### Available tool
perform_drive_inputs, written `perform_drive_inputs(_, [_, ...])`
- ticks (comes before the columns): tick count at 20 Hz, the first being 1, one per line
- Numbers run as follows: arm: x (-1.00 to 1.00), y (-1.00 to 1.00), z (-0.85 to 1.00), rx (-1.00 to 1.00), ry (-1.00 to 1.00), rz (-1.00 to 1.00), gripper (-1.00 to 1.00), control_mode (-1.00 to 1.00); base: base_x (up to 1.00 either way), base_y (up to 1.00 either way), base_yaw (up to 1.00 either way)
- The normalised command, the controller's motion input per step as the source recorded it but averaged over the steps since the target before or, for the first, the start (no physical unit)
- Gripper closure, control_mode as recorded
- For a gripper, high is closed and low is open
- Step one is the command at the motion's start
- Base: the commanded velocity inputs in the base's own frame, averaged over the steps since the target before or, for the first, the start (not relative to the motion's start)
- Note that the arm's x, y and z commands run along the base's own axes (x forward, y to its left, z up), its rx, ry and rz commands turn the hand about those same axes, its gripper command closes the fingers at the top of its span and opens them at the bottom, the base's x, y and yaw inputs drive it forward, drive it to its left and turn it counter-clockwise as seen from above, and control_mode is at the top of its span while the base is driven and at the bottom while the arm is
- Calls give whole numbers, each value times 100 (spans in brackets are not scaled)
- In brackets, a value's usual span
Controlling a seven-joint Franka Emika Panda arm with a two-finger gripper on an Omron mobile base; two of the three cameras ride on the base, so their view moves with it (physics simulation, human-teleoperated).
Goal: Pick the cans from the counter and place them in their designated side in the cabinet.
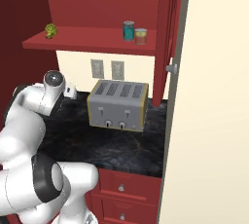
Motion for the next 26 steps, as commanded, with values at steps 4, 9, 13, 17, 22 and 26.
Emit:
perform_drive_inputs(4, [-23, 0, 32, -11, -9, 14, 100, -100, 0, 0, 0])
perform_drive_inputs(9, [-31, 0, 36, -12, -13, 13, 100, -100, 0, 0, 0])
perform_drive_inputs(13, [-31, 0, 33, -12, -14, 12, 100, -100, 0, 0, 0])
perform_drive_inputs(17, [-28, 0, 24, -12, -9, 10, 100, -100, 0, 0, 0])
perform_drive_inputs(22, [-14, 0, 12, -9, -5, 7, 100, -100, 0, 0, 0])
perform_drive_inputs(26, [-21, -1, 13, -10, -7, 6, 100, -100, 0, 0, 0])
